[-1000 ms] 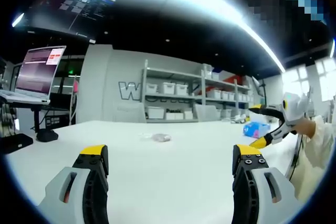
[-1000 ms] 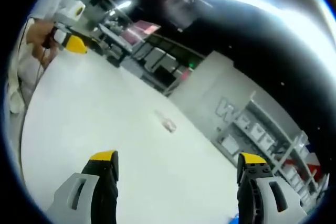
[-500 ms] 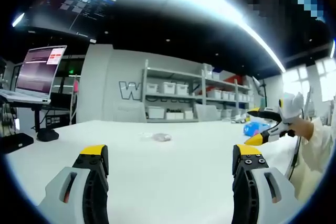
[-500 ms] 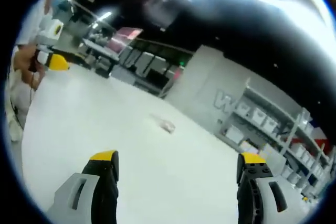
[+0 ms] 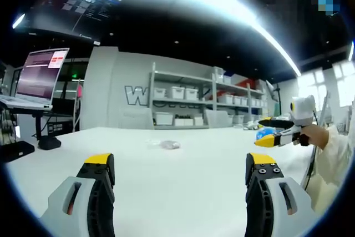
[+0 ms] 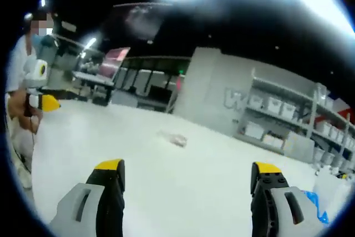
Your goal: Open the resealable bag by pulling the two sides of the seal apart until the entire bag opening is separated and visibly accessible.
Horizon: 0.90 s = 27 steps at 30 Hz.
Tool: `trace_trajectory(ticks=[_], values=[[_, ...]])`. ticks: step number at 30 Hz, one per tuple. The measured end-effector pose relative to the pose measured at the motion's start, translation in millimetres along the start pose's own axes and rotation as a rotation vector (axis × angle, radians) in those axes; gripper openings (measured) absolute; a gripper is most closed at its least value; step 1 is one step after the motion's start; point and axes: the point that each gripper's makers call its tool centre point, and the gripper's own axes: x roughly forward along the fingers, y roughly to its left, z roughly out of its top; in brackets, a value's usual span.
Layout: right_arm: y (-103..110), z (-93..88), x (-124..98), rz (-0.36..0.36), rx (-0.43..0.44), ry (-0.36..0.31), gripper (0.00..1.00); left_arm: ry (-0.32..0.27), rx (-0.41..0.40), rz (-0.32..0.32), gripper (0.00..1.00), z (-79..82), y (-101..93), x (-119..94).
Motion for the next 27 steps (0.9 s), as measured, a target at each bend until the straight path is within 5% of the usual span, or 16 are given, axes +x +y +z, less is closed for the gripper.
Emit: trace_trajectory(ticks=[27], values=[[13,10.5,12,0.095,-0.145,0.021,0.95,0.000,-0.002,-0.005,0.97,0.1,-1.2,-1]])
